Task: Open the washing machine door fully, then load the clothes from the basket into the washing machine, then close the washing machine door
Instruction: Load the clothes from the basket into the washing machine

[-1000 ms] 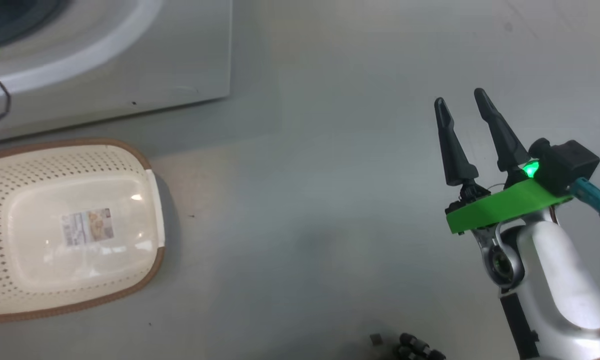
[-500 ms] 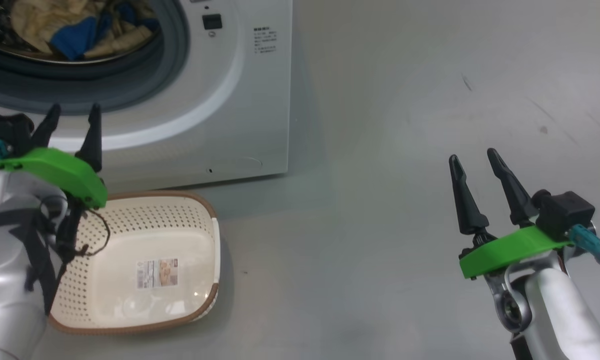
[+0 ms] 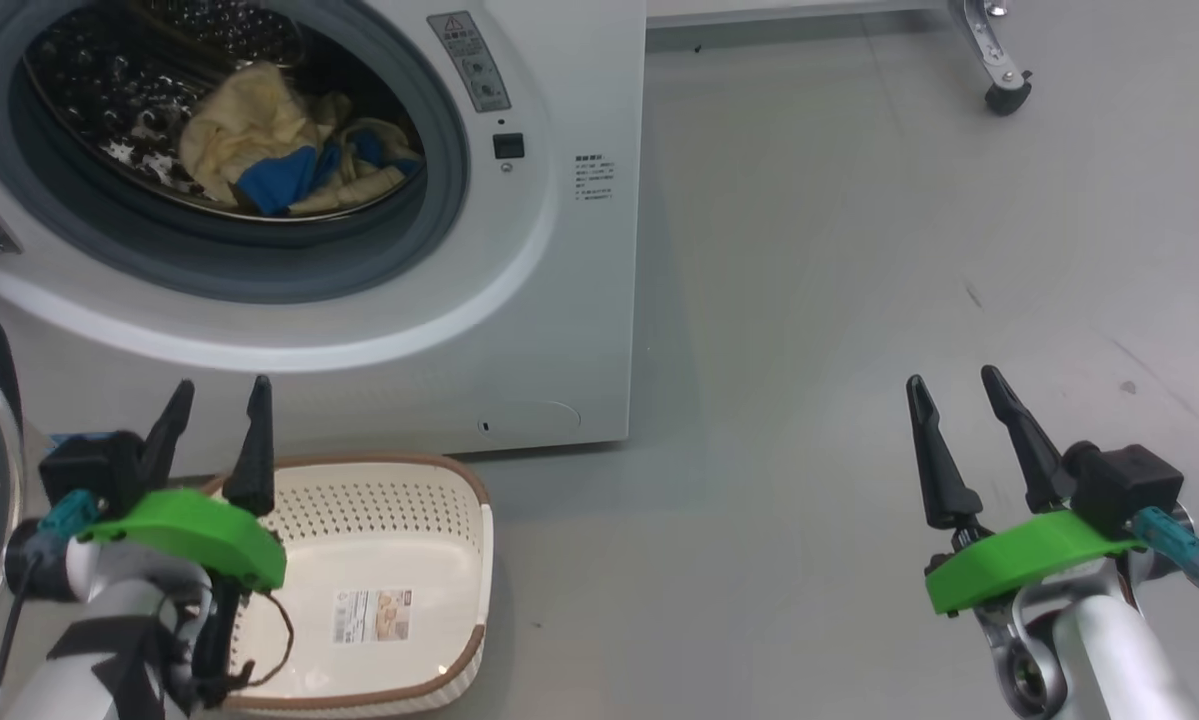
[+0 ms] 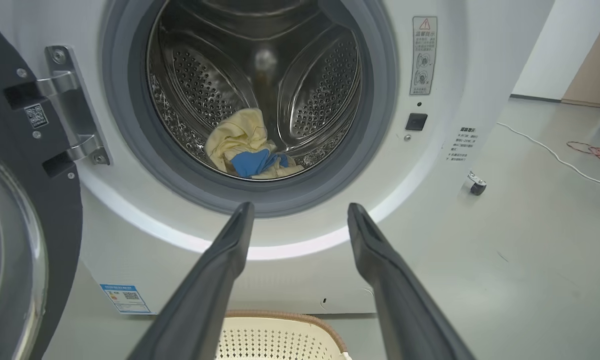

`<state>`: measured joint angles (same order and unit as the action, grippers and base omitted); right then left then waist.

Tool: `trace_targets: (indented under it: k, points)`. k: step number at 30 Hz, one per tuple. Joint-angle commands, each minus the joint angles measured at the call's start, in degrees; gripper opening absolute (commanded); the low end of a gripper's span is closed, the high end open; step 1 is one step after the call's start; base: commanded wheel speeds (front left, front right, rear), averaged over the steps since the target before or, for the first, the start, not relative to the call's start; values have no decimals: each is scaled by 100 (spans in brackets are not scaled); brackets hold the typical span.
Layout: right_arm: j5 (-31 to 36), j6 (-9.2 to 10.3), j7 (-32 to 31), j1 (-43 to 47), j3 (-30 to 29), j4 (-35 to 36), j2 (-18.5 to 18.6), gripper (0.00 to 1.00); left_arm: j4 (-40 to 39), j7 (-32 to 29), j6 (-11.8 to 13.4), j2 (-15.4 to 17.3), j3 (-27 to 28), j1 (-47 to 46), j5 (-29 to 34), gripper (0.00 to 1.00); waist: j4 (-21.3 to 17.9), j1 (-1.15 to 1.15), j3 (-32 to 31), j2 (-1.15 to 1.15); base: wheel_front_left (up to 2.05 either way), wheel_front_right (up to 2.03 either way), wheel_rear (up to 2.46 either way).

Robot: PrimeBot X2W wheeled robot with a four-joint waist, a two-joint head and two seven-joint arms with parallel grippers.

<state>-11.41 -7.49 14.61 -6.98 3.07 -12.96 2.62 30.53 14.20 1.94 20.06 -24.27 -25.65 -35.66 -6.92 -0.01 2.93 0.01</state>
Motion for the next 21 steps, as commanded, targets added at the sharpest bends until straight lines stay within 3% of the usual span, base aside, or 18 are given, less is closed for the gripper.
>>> trace_targets:
  k: [1,11,21]
  points:
    - [78,0,39,-102,87,221,26,100,-324,79,55,146,340,-77,-4,100,26,1,-101,-1,0,0,0]
    - [19,0,39,33,92,264,26,100,-1348,79,145,-214,986,955,616,100,-28,1,-260,-1,0,0,0]
    - [-86,0,39,98,108,261,26,100,-1886,79,-227,-657,1469,1726,1319,100,-102,1,-270,-1,0,0,0]
